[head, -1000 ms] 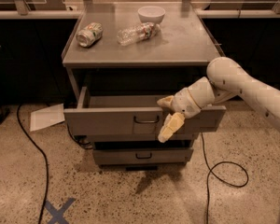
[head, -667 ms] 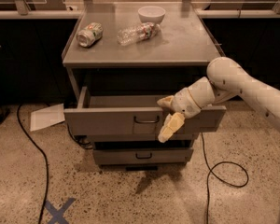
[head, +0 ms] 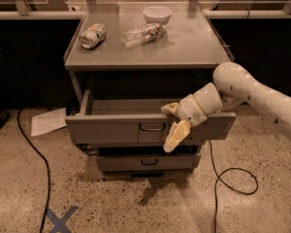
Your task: Open top drawer
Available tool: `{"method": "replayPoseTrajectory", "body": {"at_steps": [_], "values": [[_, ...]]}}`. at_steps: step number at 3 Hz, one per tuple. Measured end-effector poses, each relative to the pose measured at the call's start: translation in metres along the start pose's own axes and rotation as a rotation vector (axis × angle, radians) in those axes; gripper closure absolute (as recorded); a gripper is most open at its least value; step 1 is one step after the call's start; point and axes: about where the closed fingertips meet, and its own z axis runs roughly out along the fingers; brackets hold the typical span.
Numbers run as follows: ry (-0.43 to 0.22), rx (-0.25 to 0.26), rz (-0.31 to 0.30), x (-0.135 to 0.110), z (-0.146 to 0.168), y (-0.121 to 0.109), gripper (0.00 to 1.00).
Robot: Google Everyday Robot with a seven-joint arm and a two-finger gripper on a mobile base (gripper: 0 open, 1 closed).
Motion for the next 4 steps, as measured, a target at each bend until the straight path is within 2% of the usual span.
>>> {"method": "replayPoseTrajectory", "body": {"at_steps": [1, 2, 3, 4], "values": [[0.014, -0.008, 0.027, 0.007, -0.021, 0.033, 0.0], [0.014, -0.008, 0.027, 0.007, -0.021, 0.033, 0.0], [0.007, -0.035, 0.016, 0.008, -0.012, 0.031, 0.0], [-0.013, -0.088, 0.018, 0.011, 0.002, 0.041, 0.0]]}}
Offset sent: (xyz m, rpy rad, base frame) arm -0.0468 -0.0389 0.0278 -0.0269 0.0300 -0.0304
